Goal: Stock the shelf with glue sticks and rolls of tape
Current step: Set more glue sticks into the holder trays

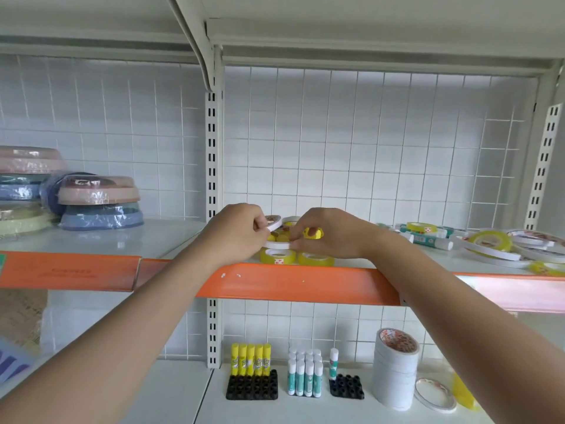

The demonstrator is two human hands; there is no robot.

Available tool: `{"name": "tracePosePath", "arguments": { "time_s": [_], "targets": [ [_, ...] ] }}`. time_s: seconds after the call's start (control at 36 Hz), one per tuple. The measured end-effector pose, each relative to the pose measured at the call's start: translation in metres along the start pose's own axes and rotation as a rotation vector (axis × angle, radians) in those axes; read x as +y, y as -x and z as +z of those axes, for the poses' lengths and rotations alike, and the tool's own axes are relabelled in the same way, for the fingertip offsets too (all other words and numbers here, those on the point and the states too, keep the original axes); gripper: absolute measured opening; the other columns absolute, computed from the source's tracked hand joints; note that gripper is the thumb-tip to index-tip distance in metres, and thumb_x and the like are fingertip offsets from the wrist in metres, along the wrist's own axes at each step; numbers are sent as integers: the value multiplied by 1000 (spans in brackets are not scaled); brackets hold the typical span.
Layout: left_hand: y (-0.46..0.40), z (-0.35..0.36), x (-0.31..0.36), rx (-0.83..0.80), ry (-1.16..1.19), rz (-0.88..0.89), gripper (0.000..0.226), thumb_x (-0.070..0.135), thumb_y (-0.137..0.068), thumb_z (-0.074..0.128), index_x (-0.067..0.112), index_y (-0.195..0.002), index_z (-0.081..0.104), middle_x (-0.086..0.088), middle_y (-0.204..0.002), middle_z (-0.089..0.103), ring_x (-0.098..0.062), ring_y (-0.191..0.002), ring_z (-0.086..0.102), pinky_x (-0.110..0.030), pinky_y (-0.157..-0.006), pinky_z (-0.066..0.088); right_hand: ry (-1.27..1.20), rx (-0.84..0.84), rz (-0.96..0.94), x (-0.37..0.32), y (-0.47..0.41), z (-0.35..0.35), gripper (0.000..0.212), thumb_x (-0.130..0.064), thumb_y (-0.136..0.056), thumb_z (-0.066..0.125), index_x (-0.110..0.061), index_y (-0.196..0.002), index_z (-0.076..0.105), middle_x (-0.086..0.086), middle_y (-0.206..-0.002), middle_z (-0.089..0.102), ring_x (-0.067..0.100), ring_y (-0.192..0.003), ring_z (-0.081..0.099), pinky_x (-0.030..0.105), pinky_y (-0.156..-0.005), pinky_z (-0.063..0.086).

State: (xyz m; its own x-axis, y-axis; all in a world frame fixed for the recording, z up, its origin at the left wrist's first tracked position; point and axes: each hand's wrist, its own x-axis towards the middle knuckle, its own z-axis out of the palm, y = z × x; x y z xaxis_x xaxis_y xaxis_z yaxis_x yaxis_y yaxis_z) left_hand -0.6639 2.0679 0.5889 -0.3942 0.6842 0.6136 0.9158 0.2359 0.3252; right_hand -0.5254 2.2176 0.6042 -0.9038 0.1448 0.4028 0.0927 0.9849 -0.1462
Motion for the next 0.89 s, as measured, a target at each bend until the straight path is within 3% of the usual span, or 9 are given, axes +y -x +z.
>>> {"name": "tracePosePath", "arguments": {
  "time_s": [0.14,0.33,0.42,0.53,0.67,0.89],
  "targets": [
    [1,1,2,52,12,70,7,18,-91,61,18,-91,68,4,-89,65,-17,-90,60,-38,-82,49,42,45,-48,-3,-1,5,11,-29,-91,66,-17,-90,67,-9,-85,56,1,-69,48,21,-68,38],
    [5,-8,9,309,-40,162,9,16,-91,61,13,-97,67,-1,-98,65,-29,-98,54,-46,-82,46,212,209,-27,-17,13,-12,14,-24,-97,56,-11,-98,61,-8,-90,54,15,-80,49,29,-69,35],
    [14,-12,11,404,-68,235,8,15,-91,63,12,-96,67,-1,-96,66,-32,-95,55,-46,-77,46,295,329,-23,-22,30,-21,18,-28,-97,55,-11,-100,60,-1,-96,59,19,-80,52,35,-71,42],
    [35,-16,26,512,-3,352,13,19,-88,58,10,-93,66,-3,-91,66,-32,-89,54,-44,-73,47,350,498,-11,-27,63,-24,18,-30,-95,57,-13,-97,62,-7,-91,56,14,-77,48,34,-66,42],
    [62,-7,53,507,35,492,10,17,-88,60,10,-93,66,-2,-88,61,-21,-87,48,-26,-73,34,384,705,-26,-35,115,-9,19,-29,-91,60,-11,-90,63,-6,-84,58,11,-71,50,34,-57,47],
    [126,35,75,482,208,668,10,10,-90,62,3,-94,68,-10,-86,61,-31,-81,54,-35,-76,43,452,807,49,-51,218,36,21,-23,-94,59,-4,-88,66,4,-85,61,20,-70,54,33,-58,48]
  ]
}}
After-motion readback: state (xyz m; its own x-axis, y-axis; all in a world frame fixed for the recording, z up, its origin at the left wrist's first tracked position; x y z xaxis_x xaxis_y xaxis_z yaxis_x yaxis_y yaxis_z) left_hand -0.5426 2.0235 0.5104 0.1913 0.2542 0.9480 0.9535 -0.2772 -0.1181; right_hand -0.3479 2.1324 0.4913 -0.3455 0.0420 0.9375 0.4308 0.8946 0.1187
